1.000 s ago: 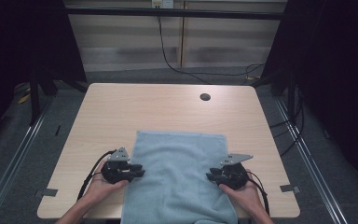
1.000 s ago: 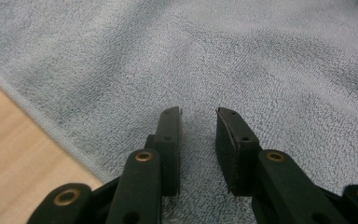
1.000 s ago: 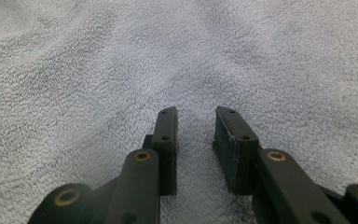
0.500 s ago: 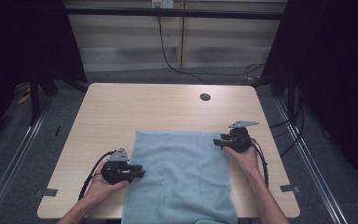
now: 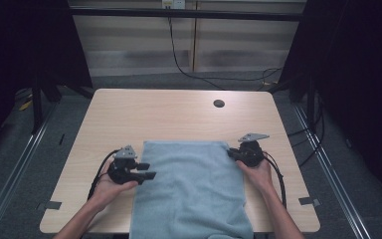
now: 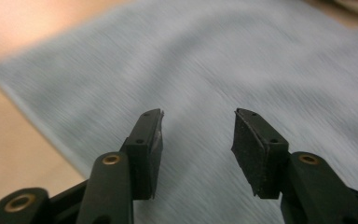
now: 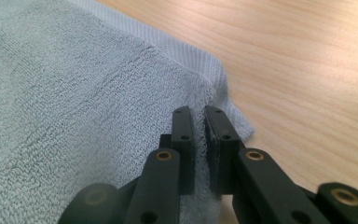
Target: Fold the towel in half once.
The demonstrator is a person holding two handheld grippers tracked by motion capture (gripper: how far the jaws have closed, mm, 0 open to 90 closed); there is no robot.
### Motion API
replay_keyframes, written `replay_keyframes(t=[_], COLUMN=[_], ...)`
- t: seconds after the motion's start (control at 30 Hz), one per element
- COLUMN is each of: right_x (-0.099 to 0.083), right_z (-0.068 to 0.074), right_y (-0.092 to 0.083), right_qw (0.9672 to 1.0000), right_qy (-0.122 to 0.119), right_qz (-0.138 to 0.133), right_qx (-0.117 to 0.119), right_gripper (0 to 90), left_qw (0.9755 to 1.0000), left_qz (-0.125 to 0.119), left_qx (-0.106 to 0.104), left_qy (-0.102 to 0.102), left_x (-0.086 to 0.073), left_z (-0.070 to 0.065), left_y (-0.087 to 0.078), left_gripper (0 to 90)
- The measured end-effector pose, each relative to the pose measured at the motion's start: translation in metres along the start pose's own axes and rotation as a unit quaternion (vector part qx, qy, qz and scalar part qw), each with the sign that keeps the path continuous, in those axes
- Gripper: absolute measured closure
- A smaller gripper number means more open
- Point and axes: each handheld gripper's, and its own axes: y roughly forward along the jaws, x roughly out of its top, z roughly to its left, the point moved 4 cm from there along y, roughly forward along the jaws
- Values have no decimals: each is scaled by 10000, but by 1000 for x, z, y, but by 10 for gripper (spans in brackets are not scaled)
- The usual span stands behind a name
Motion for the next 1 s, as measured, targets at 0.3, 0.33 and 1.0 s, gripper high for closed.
replay_keyframes(t=[0.3, 0.33, 1.0], right_x=[-4, -5, -2], right_z=[12, 12, 10], right_y=[-3, -4, -8], right_qw=[9997, 9997, 9994], right_qy=[-100, -92, 81], right_qz=[-14, 0, -166], right_qx=[217, 219, 303], right_gripper=[849, 848, 857], left_qw=[9965, 9962, 9986], left_qz=[-44, -31, 100], left_qx=[722, 704, 513], left_qy=[-411, -508, -121], left_x=[12, 10, 2], left_z=[54, 58, 49], left_y=[28, 30, 35], left_gripper=[478, 465, 842])
